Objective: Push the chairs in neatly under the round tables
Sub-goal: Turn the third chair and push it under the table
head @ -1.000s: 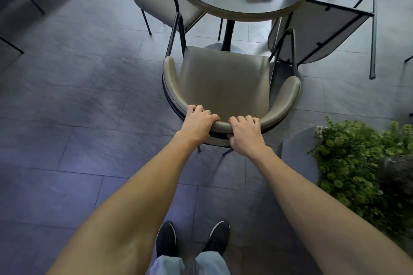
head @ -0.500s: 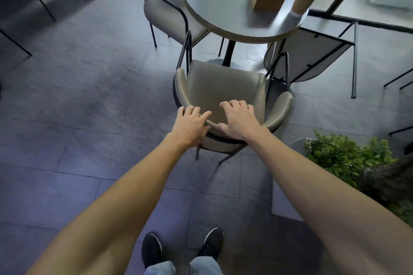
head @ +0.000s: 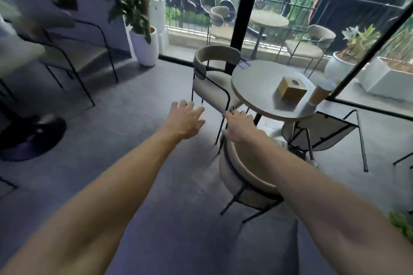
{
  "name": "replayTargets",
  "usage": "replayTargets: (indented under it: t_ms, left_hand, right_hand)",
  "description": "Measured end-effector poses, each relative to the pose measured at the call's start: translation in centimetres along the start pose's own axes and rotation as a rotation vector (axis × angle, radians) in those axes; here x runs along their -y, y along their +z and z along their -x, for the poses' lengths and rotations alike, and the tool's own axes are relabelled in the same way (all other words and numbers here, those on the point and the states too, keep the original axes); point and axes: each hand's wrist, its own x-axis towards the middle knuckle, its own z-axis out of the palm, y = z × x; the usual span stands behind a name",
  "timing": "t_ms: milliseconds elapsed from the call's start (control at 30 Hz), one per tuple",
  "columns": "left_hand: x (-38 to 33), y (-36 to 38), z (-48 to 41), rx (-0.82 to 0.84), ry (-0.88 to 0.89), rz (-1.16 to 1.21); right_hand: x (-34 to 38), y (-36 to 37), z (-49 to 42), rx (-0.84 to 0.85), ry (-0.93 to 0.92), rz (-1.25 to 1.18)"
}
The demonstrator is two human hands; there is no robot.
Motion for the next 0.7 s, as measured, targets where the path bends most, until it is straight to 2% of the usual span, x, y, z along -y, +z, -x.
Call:
replayTargets:
  t_ms: [167,367,700]
  left_hand:
    - [6.8,-4.2,-1.2,-0.032,-0.019,-0.045]
    - [13.4,-3.2,-5.9,0.010,-0.048,-0.077]
    - [25.1,1.0,-25.8,0.136,-0.096,-0.039]
  right_hand:
    - [6.7,-5.4,-4.5,-0.082,-0.092,0.001]
    - [10.6,-7.6,-12.6,-0.107,-0.122,0.016]
    - [12.3,-9.0,-36.2,-0.024,-0.122,-0.021]
